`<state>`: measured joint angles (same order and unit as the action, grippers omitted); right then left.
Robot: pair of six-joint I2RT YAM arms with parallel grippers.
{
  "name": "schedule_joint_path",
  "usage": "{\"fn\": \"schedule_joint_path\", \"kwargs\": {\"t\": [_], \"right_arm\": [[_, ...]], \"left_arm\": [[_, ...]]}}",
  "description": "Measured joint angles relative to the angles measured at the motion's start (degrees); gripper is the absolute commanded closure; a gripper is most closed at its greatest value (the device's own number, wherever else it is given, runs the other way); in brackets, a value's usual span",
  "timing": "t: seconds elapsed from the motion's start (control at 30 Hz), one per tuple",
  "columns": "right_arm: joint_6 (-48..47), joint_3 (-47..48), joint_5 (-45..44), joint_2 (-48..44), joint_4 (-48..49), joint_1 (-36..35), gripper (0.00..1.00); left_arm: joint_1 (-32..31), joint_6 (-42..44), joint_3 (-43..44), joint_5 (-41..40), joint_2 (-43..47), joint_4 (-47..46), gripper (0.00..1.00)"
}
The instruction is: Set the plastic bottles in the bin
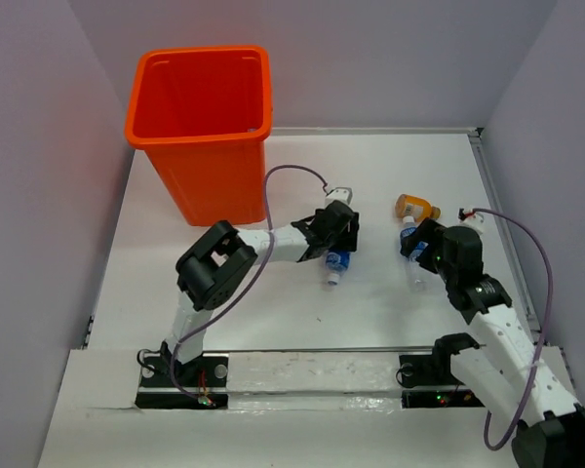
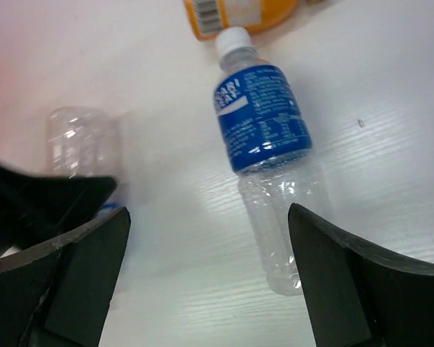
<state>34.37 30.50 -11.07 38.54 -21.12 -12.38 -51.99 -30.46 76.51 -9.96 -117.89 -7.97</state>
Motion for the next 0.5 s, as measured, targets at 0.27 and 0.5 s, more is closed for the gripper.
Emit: {"fn": "schedule_joint_path", "kwargs": {"t": [0.27, 0.5], "right_arm": [[-1.7, 2.54, -4.31, 18.49, 0.55, 2.58, 0.03], [-4.48, 8.39, -2.8, 28.85, 1.33, 3.41, 0.07]], "left_arm": [[-2.51, 0.0, -16.26, 0.11, 16.28, -2.89, 0.35], [-5.64, 0.24, -21.27, 0.61, 27.76, -4.63, 0.35]]}}
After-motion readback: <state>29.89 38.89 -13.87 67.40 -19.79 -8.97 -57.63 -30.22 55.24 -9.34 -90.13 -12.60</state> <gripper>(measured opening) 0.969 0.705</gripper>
